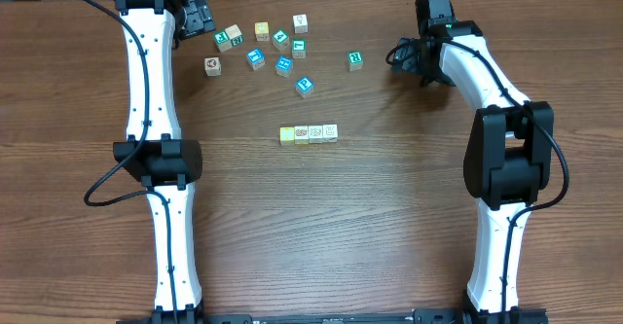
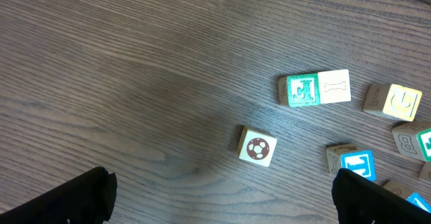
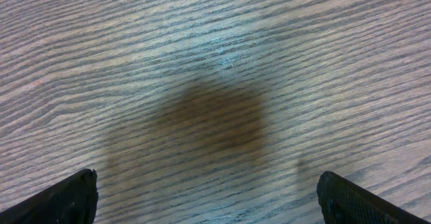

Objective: Form a horizontal line

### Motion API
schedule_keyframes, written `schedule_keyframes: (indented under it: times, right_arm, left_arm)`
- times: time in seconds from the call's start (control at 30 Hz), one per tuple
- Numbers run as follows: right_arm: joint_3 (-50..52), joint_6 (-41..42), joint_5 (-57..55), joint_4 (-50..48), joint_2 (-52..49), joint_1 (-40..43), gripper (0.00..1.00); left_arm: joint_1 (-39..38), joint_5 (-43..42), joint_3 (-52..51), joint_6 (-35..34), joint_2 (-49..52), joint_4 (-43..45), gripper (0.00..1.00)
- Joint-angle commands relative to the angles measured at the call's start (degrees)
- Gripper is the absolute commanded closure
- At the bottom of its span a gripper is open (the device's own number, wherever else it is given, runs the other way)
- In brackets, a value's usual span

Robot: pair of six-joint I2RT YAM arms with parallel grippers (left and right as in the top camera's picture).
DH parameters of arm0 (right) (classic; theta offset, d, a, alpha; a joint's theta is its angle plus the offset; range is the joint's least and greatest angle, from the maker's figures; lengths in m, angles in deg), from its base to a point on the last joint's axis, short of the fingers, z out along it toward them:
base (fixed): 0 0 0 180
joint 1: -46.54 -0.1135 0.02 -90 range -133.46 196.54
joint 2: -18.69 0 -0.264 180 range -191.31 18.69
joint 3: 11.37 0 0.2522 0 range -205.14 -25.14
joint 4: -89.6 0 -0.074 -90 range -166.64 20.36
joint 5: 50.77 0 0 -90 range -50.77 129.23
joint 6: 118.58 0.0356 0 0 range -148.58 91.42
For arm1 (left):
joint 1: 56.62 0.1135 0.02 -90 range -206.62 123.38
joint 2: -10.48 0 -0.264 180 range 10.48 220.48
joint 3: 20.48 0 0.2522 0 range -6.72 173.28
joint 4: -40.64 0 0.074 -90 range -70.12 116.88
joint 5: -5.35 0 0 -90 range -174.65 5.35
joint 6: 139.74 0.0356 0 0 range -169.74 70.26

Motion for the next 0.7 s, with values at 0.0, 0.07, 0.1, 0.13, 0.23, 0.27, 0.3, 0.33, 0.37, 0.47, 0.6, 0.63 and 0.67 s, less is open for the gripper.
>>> schedule_keyframes:
  times: [0.0,0.07,0.1,0.13,0.23,0.27,0.3,0.33,0.37,0.47,0.6,0.63,0.67]
  right_arm:
    - [-0.13,-0.04,-0.35,-0.31,0.79,-0.11,0.00]
    - [-0.13,-0.04,-0.35,-0.31,0.79,-0.11,0.00]
    - [-0.13,-0.04,-0.35,-0.31,0.79,-0.11,0.00]
    - [-0.13,-0.04,-0.35,-0.31,0.79,-0.11,0.00]
    - [-0.13,-0.04,-0.35,-0.31,0.79,-0.11,0.00]
    - [-0.13,-0.04,-0.35,-0.31,0.79,-0.11,0.00]
    - [-0.13,-0.04,-0.35,-0.31,0.79,-0.11,0.00]
    - [-0.13,-0.04,-0.35,-0.31,0.79,-0.11,0.00]
    - [-0.13,-0.04,-0.35,-0.31,0.79,-0.11,0.00]
    - [-0.13,-0.04,-0.35,-0.31,0.79,-0.11,0.00]
    - [-0.13,-0.04,-0.35,-0.31,0.79,-0.11,0.00]
    - [-0.13,-0.04,-0.35,-0.31,0.79,-0.11,0.00]
    - [-0.13,-0.04,-0.35,-0.31,0.79,-0.11,0.00]
  left_arm:
    - [0.09,0.55,1.01,0.70,-1.73,0.07,0.00]
    - [0.13,0.55,-0.15,0.70,-2.97,0.09,0.00]
    - [0.13,0.55,-2.71,0.70,-4.81,0.07,0.00]
    - [0.13,0.55,-4.63,0.70,-6.14,0.09,0.00]
    - [0.13,0.55,-18.49,0.70,-15.74,0.09,0.00]
    - [0.11,0.55,-22.12,0.70,-18.43,0.09,0.00]
    - [0.11,0.55,-25.92,0.70,-21.49,0.09,0.00]
    - [0.11,0.55,-30.62,0.70,-25.64,0.07,0.00]
    - [0.11,0.55,-32.96,0.70,-27.96,0.07,0.00]
    - [0.09,0.55,-39.95,0.70,-37.00,0.07,0.00]
    - [0.09,0.55,-42.12,0.70,-45.00,0.07,0.00]
    - [0.09,0.55,-42.12,0.70,-46.29,0.04,0.00]
    - [0.09,0.55,-42.12,0.70,-47.12,0.04,0.00]
